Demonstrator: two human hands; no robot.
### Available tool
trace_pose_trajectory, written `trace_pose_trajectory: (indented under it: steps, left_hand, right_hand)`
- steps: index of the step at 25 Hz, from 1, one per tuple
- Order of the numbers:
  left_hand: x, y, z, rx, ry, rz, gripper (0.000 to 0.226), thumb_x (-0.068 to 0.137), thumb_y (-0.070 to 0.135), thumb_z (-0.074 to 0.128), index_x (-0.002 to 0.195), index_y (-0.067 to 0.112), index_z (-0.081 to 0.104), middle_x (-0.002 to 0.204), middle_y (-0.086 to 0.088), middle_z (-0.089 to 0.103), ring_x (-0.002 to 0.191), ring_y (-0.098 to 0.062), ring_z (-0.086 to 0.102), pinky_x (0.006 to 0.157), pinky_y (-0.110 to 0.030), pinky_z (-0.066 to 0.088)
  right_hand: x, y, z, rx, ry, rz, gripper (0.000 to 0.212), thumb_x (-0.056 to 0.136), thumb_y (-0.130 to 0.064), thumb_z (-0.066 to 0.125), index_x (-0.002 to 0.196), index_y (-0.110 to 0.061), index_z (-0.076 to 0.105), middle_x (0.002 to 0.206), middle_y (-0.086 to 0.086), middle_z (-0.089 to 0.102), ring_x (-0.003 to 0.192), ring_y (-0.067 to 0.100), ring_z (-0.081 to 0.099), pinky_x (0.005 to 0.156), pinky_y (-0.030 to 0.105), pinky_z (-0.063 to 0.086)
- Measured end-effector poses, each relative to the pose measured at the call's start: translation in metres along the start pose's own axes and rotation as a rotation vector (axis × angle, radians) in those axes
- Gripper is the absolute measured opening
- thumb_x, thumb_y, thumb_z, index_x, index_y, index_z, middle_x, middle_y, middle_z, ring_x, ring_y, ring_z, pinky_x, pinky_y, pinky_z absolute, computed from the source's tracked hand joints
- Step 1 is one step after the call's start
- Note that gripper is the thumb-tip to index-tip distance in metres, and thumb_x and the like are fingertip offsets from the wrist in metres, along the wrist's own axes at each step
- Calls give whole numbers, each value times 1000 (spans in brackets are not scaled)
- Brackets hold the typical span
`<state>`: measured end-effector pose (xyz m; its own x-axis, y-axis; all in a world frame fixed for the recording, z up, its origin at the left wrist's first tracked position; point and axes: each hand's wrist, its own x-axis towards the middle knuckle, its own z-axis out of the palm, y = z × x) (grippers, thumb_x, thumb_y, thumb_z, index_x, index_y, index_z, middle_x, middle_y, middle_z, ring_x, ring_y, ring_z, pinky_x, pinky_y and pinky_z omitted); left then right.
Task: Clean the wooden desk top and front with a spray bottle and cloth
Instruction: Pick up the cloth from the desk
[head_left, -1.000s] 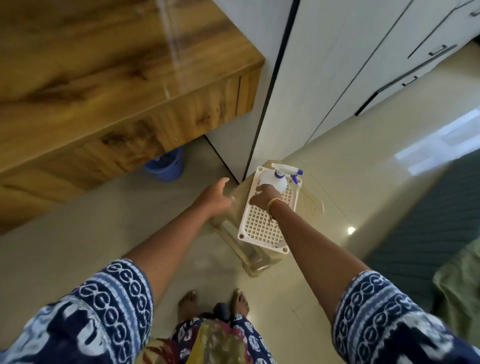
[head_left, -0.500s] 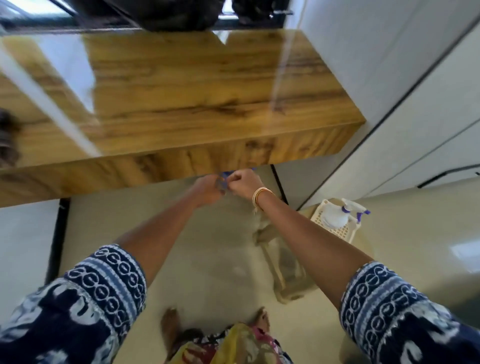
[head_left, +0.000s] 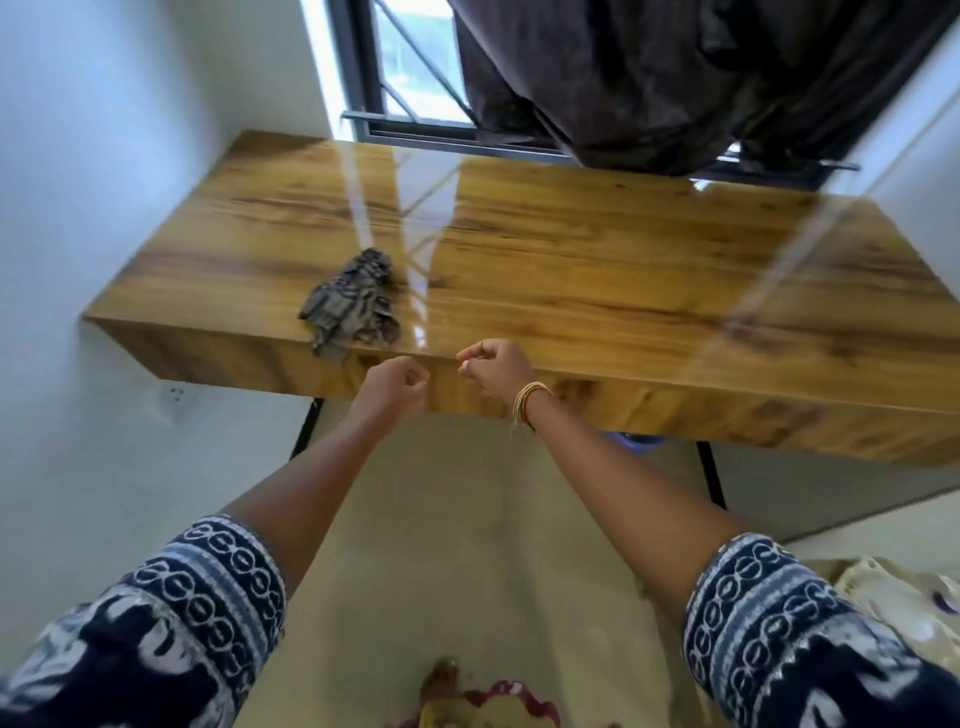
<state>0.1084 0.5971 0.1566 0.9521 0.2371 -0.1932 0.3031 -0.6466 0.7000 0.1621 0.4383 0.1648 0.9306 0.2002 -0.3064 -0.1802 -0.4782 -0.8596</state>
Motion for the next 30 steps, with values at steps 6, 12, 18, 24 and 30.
trace_pose_trajectory:
  steps: [6,12,18,24,30]
  left_hand:
    - [28,-58,-72,-22,370,24,22,86,6,54,101,12,68,95,-6,67,84,-21,63,71,-27,47]
    - [92,-62,-98,-225,205,-126,59,94,10,57,147,9,33,142,-18,42,129,-31,45,107,-41,41]
    - [117,-66,-97,-334,-36,-263,45,95,11,59,138,13,46,130,-13,56,114,-32,58,67,-37,58]
    - [119,-54,-107,-495,-197,-401,17,92,7,51,103,9,64,103,-15,63,74,-22,60,56,-29,44]
    - [88,2,-49,-929,-228,-377,46,90,39,61,120,5,53,111,-15,64,89,-26,66,60,-30,55]
  right_hand:
    - [52,-68,92,-145,18,-21,41,87,-27,67,125,-14,56,123,7,61,113,25,59,95,37,49]
    - [102,-107,134,-312,105,93,92,77,-64,68,144,-12,33,145,14,40,128,35,45,104,44,43]
    - [134,-119,131,-398,-20,197,85,79,-63,66,144,-17,33,144,14,40,129,35,45,98,41,44]
    - [123,-90,109,-103,-60,46,43,70,-39,80,100,-12,69,95,4,71,87,20,67,71,29,57]
    - [53,-41,15,401,-441,187,8,86,-7,62,92,-10,60,64,4,64,50,20,60,43,24,47]
